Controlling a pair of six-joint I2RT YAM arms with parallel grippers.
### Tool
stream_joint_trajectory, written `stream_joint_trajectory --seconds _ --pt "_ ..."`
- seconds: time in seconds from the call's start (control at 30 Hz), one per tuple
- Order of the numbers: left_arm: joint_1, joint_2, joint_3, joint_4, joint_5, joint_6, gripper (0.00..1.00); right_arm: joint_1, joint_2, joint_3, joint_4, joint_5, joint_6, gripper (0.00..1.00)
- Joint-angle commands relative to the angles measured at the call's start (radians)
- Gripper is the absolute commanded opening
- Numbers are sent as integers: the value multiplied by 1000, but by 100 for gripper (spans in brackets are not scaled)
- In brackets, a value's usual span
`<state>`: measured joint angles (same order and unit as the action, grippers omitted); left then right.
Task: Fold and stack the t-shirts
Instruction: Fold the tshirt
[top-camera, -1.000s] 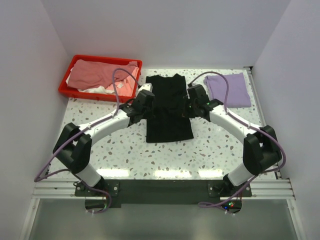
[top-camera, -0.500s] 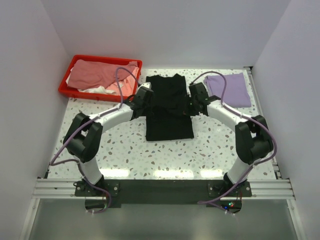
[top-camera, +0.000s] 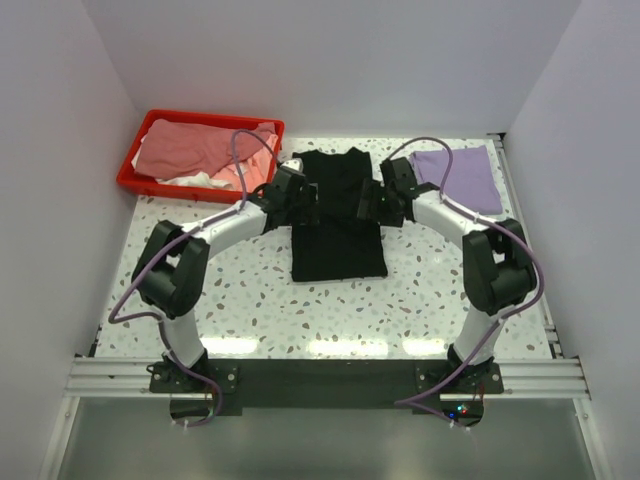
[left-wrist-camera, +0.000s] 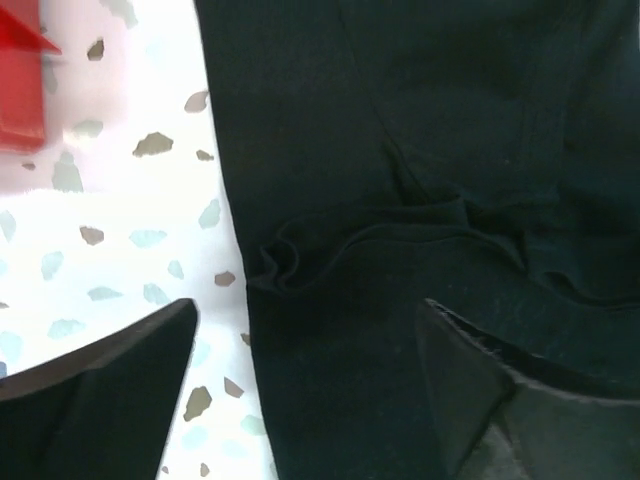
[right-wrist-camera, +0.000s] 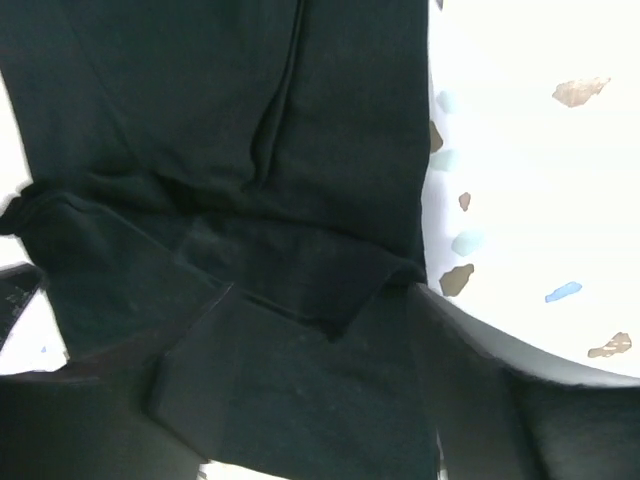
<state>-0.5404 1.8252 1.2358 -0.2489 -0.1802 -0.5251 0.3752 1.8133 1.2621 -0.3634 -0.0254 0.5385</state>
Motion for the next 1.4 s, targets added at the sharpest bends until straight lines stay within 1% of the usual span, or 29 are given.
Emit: stream_joint_trajectory --seconds 0.0,0.03,0.17,0.27,0.3,0.33,0.4,0.43,0.53,0.63,0.73,0.83,0.97,1.2,1.37 --pt "8 -40 51 36 10 17 100 -7 -17 69 -22 -19 -17 78" --pt "8 -52 44 34 11 17 100 -7 -25 69 -26 -22 -20 99" --pt "7 -145 -18 45 30 -10 100 -7 -124 -8 -13 -48 -17 99" --pt "7 -236 -113 59 48 -47 100 -6 -175 -87 24 -140 -15 99" --pt "7 -265 -142 65 51 -58 100 -1 -198 -111 55 -196 -9 99" --pt "7 -294 -207 75 51 -78 100 1 -206 -134 78 -220 -2 99" --pt "7 -386 -274 85 50 -96 100 17 -207 -185 110 -255 0 99" --pt "7 -449 -336 83 50 -119 100 24 -203 -202 115 -258 -2 99" --pt "5 -562 -448 73 62 -153 100 48 -166 -211 145 -274 -3 99" --pt "5 -663 -540 44 56 -186 100 60 -109 -190 175 -288 -5 99" --pt "5 -742 -608 16 56 -219 100 64 -47 -126 208 -286 -8 99" --pt "5 -797 -657 13 71 -237 100 65 -5 -57 224 -240 -17 99" --pt "5 -823 -677 0 76 -240 100 62 90 32 244 -173 -23 99" --pt "5 -808 -682 -3 99 -237 100 62 187 174 222 -102 -15 99" --pt "5 -804 -688 25 120 -240 100 62 186 235 158 -73 -38 99"
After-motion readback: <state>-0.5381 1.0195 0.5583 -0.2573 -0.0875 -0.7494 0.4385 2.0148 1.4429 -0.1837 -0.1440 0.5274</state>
